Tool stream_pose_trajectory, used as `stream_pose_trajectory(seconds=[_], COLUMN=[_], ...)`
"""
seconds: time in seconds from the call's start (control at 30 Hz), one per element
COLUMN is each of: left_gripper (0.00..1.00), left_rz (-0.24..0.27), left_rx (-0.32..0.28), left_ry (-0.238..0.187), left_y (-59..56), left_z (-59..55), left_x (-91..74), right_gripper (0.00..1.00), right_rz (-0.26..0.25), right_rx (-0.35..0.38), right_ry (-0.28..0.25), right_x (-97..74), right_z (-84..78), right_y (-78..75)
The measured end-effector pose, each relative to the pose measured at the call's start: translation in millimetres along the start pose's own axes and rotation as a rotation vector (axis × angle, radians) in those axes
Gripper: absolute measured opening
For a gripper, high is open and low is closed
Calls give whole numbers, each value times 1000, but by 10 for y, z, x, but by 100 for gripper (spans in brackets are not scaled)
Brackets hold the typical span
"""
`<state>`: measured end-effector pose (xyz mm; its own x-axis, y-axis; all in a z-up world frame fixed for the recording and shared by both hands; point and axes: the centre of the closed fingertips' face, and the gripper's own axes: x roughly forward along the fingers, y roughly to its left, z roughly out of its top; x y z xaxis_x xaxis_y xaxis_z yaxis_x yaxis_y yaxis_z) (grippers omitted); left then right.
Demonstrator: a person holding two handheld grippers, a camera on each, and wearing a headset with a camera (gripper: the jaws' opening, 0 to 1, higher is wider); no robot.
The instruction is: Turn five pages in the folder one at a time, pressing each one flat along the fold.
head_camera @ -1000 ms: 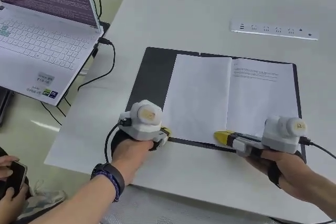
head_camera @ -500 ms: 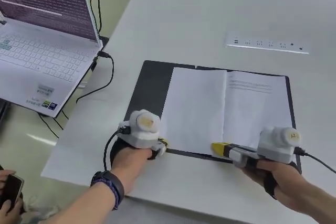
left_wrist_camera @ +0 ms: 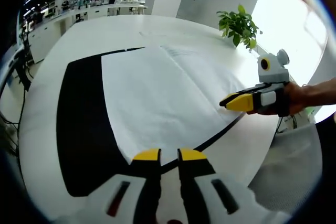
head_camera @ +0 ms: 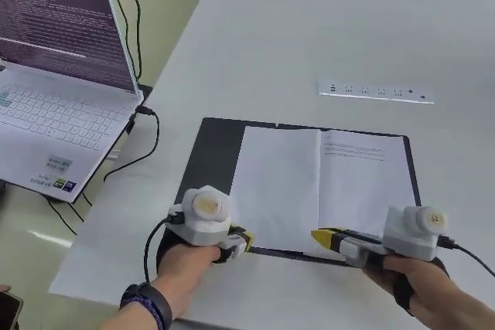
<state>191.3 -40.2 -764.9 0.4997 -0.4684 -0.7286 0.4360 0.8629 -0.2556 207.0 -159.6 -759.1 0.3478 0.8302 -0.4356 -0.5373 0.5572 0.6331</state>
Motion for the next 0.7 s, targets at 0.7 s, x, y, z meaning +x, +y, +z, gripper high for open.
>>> stream_pose_trajectory(seconds=[0.7], left_gripper=[24], left_rz=[-39], left_rx=[65], left_ry=[-63], left_y=[-343], left_z=[232], left_x=[-214], right_gripper=[26], right_rz=[-66], right_rx=[-87], right_ry=[-45], right_x=[-452], right_z=[146], right_y=[-19])
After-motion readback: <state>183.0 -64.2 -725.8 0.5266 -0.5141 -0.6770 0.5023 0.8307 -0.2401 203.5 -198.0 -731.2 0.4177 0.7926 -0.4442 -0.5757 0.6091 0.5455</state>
